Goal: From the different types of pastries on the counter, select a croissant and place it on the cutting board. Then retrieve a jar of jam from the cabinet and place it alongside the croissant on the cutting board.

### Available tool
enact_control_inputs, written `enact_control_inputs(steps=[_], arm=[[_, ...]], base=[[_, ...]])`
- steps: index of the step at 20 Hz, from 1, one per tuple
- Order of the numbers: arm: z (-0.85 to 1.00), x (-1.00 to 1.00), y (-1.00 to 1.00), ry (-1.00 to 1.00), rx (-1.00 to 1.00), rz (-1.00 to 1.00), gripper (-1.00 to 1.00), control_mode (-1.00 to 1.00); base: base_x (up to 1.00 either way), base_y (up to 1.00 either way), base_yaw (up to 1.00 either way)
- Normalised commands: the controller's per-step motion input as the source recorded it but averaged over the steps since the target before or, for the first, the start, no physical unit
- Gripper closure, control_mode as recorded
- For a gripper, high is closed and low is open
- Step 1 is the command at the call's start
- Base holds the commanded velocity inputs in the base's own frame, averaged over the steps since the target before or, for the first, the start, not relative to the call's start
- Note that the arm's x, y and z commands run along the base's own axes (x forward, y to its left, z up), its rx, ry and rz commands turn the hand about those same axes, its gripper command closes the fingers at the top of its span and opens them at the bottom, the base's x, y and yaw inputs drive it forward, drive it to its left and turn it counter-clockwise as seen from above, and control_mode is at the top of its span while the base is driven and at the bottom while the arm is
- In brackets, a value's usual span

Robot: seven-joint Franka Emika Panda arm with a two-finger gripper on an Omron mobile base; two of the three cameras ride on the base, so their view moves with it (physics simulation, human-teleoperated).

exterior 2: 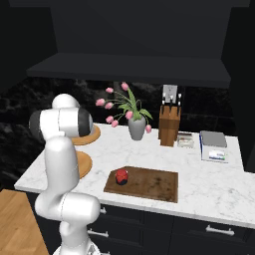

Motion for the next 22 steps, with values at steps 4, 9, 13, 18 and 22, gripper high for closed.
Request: enact_control_inputs(steps=[4, 9, 13, 18, 22], arm=[[-0.14, 0.00, 0.05, 0.01, 0.00, 0.00, -1.00, -1.00], [-0.14, 0.29, 0.00, 0.10, 0.00, 0.00, -1.00, -1.00], [-0.01, 0.66, 0.00, 0.16, 0.00, 0.00, -1.00, -1.00], [-0.06, 0.53, 0.02, 0.12, 0.00, 0.00, -1.00, -1.00], [-0.29, 0.23, 0.09, 0.09, 0.00, 0.00, 1.00, -1.00]], base=[[0.00, 0.00, 0.00], [0.00, 0.00, 0.00], [0.00, 0.00, 0.00], [0.00, 0.00, 0.00], [0.00, 0.00, 0.00]])
